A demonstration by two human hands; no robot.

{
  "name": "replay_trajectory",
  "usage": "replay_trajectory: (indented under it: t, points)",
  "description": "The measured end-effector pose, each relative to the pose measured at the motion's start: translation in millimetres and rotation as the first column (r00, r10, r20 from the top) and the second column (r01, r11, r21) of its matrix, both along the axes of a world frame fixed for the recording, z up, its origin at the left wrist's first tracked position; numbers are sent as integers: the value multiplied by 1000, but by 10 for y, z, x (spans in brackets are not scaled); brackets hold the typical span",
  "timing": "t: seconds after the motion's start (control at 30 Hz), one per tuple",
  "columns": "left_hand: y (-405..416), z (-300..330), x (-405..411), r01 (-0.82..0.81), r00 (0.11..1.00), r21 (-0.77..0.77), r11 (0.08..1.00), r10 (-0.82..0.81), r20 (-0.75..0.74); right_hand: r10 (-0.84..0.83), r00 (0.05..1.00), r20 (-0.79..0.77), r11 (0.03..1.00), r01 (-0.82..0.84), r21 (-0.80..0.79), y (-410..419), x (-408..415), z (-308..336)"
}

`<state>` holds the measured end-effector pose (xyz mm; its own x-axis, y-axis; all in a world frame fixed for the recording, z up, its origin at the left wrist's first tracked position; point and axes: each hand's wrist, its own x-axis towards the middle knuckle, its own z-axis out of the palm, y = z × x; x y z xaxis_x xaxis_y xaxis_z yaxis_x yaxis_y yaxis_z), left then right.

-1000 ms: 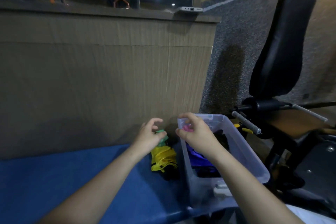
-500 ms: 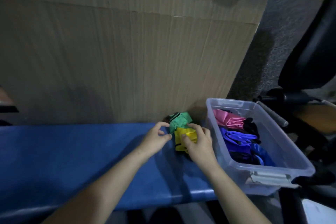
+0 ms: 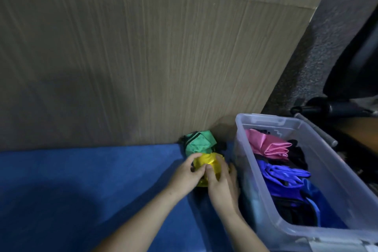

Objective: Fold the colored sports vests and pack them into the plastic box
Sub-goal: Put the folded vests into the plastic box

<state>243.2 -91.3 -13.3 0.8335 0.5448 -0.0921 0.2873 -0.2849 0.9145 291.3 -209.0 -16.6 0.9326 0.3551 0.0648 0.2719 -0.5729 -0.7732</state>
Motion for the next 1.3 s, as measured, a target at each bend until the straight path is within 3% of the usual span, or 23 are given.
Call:
replay_trajectory:
  t: [0.2,0.33,0.63,0.9,1.3]
  points:
    - [-70,-3,-27,17,1000,30,999,-17,-8,30,976,-217,992,-3,122,-7,122,-115]
    - [-123,26,-196,19,1000,-76,997,-17,23,81,960,-269,981,-29,193,-124,-42,-10]
    - [-251,623,-877,31,991,-93,995,-18,133,164,981,-104,951,-129,279,-297,-596,478]
    - [-601,1471,-1411,64,932,-54,996,-41,361,216,969,117,892,-244,381,-690,-961,1278]
    - [-1579,1973,-670,254,886,8,967,-236,399,69,981,184,931,-129,343,-1888,-407,1962]
